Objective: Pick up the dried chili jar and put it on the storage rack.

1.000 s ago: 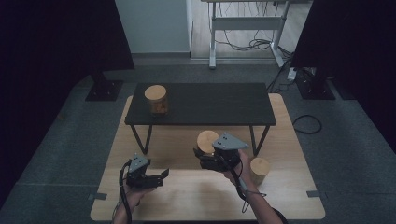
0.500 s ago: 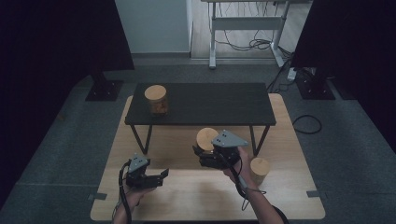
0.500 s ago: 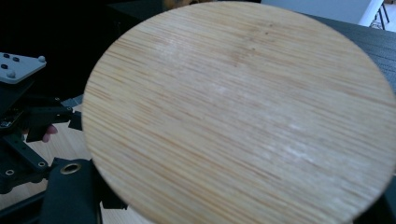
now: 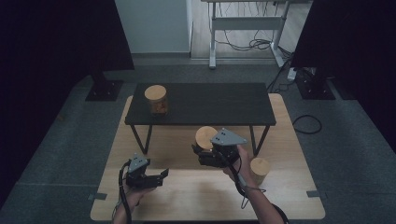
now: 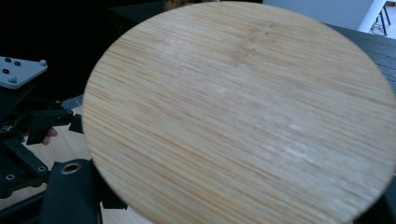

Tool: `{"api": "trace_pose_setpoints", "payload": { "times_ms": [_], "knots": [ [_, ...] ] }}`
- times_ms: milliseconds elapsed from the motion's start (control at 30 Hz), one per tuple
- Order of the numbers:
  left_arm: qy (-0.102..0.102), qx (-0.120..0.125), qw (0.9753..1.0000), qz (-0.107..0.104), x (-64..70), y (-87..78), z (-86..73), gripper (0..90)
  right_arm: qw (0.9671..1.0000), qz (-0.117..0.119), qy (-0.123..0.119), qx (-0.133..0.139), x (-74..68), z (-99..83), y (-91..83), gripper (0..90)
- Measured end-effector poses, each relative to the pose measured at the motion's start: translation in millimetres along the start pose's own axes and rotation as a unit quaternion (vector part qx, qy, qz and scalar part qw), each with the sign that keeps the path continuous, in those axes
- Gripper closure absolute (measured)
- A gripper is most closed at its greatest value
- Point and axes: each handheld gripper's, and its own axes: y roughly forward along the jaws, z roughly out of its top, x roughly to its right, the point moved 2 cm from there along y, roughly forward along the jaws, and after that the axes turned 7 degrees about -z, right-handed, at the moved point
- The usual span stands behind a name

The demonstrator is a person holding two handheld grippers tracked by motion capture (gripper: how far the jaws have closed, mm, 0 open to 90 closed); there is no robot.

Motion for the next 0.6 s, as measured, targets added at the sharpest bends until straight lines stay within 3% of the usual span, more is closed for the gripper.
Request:
{"api": "trace_pose_setpoints", "payload": {
  "times_ms": [600],
  "knots": [
    [0.0,0.0,1.0,0.0,-0.9,-0.8,0.0,10.0,1.0,0.001,-0.008,0.004,1.0,10.5,1.1,24.4]
  ]
}}
